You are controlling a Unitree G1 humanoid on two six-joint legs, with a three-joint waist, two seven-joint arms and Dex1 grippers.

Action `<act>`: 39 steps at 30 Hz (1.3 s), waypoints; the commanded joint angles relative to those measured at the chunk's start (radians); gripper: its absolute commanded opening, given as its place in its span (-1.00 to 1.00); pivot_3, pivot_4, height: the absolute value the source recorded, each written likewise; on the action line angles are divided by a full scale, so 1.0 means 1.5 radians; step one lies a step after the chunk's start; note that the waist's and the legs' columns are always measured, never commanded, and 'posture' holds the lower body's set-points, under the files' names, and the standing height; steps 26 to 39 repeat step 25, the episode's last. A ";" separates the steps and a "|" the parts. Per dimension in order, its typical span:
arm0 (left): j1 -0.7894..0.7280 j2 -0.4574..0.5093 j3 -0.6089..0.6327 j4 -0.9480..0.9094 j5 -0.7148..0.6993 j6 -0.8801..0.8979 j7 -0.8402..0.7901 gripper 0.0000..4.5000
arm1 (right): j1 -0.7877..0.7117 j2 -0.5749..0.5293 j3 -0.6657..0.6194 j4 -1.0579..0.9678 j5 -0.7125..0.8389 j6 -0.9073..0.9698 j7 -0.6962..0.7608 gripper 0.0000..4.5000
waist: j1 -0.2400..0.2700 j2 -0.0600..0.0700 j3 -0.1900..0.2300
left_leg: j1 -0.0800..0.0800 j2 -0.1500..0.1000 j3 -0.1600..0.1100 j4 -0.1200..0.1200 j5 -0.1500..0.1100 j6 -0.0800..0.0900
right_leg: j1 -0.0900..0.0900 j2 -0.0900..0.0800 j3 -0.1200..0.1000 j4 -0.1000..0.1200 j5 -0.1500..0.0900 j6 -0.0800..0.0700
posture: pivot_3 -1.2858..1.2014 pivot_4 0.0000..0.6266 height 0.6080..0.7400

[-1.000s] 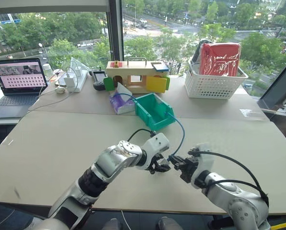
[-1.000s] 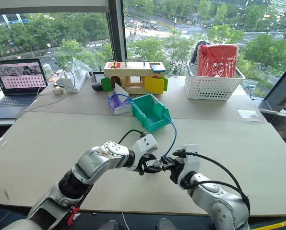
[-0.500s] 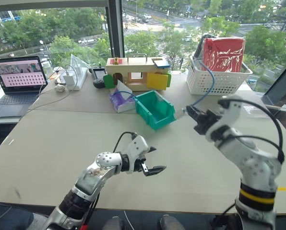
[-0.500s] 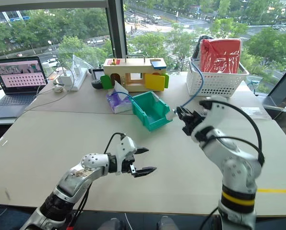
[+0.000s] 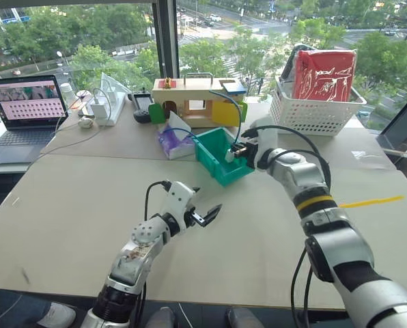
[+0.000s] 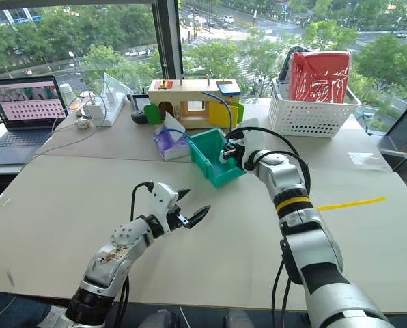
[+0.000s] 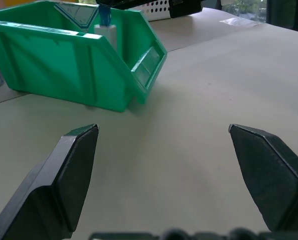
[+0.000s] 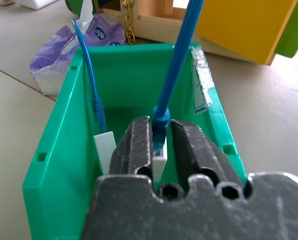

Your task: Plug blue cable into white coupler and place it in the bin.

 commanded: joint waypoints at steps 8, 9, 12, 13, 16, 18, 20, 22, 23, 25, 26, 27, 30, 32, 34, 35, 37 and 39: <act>-0.004 0.018 0.026 -0.015 -0.007 -0.010 -0.019 1.00 | 0.122 -0.086 -0.153 -0.412 0.130 0.183 0.046 0.97 | 0.007 0.000 0.000 | 0.000 0.000 -0.001 0.000 0.000 0.000 | 0.000 0.000 -0.001 0.000 0.000 0.000 | 0.03 -0.52 0.96; -0.006 0.021 0.029 -0.009 -0.008 -0.019 -0.024 1.00 | 0.181 -0.115 -0.158 -0.507 0.152 0.217 0.062 0.97 | 0.012 0.000 0.000 | 0.000 0.000 -0.001 -0.001 0.000 0.000 | 0.001 0.000 -0.001 0.000 0.000 0.000 | 0.03 -0.52 0.96; -0.016 0.027 0.041 0.013 -0.005 -0.049 -0.036 1.00 | 0.372 -0.203 -0.179 -0.737 0.194 0.283 0.101 0.97 | 0.023 0.000 0.000 | -0.001 0.000 -0.003 -0.001 -0.001 -0.001 | 0.001 0.000 -0.002 -0.001 0.000 0.000 | 0.03 -0.52 0.96; -0.019 0.027 0.047 0.021 -0.007 -0.057 -0.037 1.00 | 0.436 -0.214 -0.199 -0.794 0.211 0.295 0.100 0.97 | 0.023 0.000 0.000 | -0.001 0.000 -0.003 -0.001 -0.001 -0.001 | 0.001 0.000 -0.002 -0.001 0.000 0.000 | 0.03 -0.52 0.96; -0.032 0.028 0.069 0.054 -0.017 -0.076 -0.049 1.00 | 0.599 -0.213 -0.228 -0.902 0.188 0.273 0.062 0.97 | 0.014 0.000 0.000 | -0.001 0.000 -0.002 0.000 -0.001 -0.001 | 0.001 0.000 -0.001 -0.001 0.000 0.000 | 0.03 -0.52 0.96; -0.044 0.032 0.072 0.085 -0.010 -0.098 -0.060 1.00 | 0.711 -0.200 -0.216 -0.928 0.113 0.201 0.036 0.97 | 0.013 0.000 0.000 | 0.001 0.000 -0.001 0.000 -0.001 -0.001 | 0.002 0.000 0.001 0.000 0.000 0.000 | 0.03 -0.52 0.96; -0.056 0.039 0.075 0.113 -0.007 -0.117 -0.073 1.00 | 0.769 -0.164 -0.209 -0.914 0.084 0.151 0.012 0.97 | 0.011 0.000 0.000 | 0.004 0.000 -0.002 0.000 -0.001 -0.001 | 0.004 0.001 0.000 0.000 -0.001 0.001 | 0.03 -0.52 0.96; -0.069 0.045 0.082 0.136 -0.012 -0.126 -0.086 1.00 | 0.795 -0.127 -0.207 -0.888 0.067 0.114 -0.005 0.97 | 0.005 0.000 0.000 | 0.005 0.000 -0.002 0.001 0.001 -0.002 | 0.004 0.002 0.001 0.001 -0.003 0.004 | 0.03 -0.52 0.96; -0.074 0.049 0.084 0.145 -0.015 -0.129 -0.092 1.00 | 0.799 -0.114 -0.205 -0.880 0.061 0.103 -0.011 0.97 | 0.002 0.000 0.000 | 0.005 0.000 -0.002 0.001 0.002 -0.002 | 0.004 0.002 0.001 0.001 -0.002 0.004 | 0.03 -0.52 0.96; -0.086 0.059 0.086 0.161 -0.023 -0.124 -0.116 1.00 | 0.796 -0.098 -0.202 -0.871 0.051 0.092 -0.021 0.97 | 0.000 -0.001 0.000 | 0.005 0.000 -0.002 0.001 0.004 -0.002 | 0.004 0.002 0.001 0.001 0.000 0.004 | 0.03 -0.52 0.96; -0.086 0.059 0.086 0.161 -0.023 -0.124 -0.116 1.00 | 0.796 -0.098 -0.202 -0.871 0.051 0.092 -0.021 0.97 | 0.000 -0.001 0.000 | 0.005 0.000 -0.002 0.001 0.004 -0.002 | 0.004 0.002 0.001 0.001 0.000 0.004 | 0.03 -0.52 0.96; -0.086 0.059 0.086 0.161 -0.023 -0.124 -0.116 1.00 | 0.796 -0.098 -0.202 -0.871 0.051 0.092 -0.021 0.97 | 0.000 -0.001 0.000 | 0.005 0.000 -0.002 0.001 0.004 -0.002 | 0.004 0.002 0.001 0.001 0.000 0.004 | 0.03 -0.52 0.96; -0.086 0.059 0.086 0.161 -0.023 -0.124 -0.116 1.00 | 0.796 -0.098 -0.202 -0.871 0.051 0.092 -0.021 0.97 | 0.000 -0.001 0.000 | 0.005 0.000 -0.002 0.001 0.004 -0.002 | 0.004 0.002 0.001 0.001 0.000 0.004 | 0.03 -0.52 0.96; -0.086 0.059 0.086 0.161 -0.023 -0.124 -0.116 1.00 | 0.796 -0.098 -0.202 -0.871 0.051 0.092 -0.021 0.97 | 0.000 -0.001 0.000 | 0.005 0.000 -0.002 0.001 0.004 -0.002 | 0.004 0.002 0.001 0.001 0.000 0.004 | 0.03 -0.52 0.96; -0.086 0.059 0.086 0.161 -0.023 -0.124 -0.116 1.00 | 0.796 -0.098 -0.202 -0.871 0.051 0.092 -0.021 0.97 | 0.000 -0.001 0.000 | 0.005 0.000 -0.002 0.001 0.004 -0.002 | 0.004 0.002 0.001 0.001 0.000 0.004 | 0.03 -0.52 0.96; -0.086 0.059 0.086 0.161 -0.023 -0.124 -0.116 1.00 | 0.796 -0.098 -0.202 -0.871 0.051 0.092 -0.021 0.97 | 0.000 -0.001 0.000 | 0.005 0.000 -0.002 0.001 0.004 -0.002 | 0.004 0.002 0.001 0.001 0.000 0.004 | 0.03 -0.52 0.96; -0.086 0.059 0.086 0.161 -0.023 -0.124 -0.116 1.00 | 0.796 -0.098 -0.202 -0.871 0.051 0.092 -0.021 0.97 | 0.000 -0.001 0.000 | 0.005 0.000 -0.002 0.001 0.004 -0.002 | 0.004 0.002 0.001 0.001 0.000 0.004 | 0.03 -0.52 0.96; -0.086 0.059 0.086 0.161 -0.023 -0.124 -0.116 1.00 | 0.796 -0.098 -0.202 -0.871 0.051 0.092 -0.021 0.97 | 0.000 -0.001 0.000 | 0.005 0.000 -0.002 0.001 0.004 -0.002 | 0.004 0.002 0.001 0.001 0.000 0.004 | 0.03 -0.52 0.96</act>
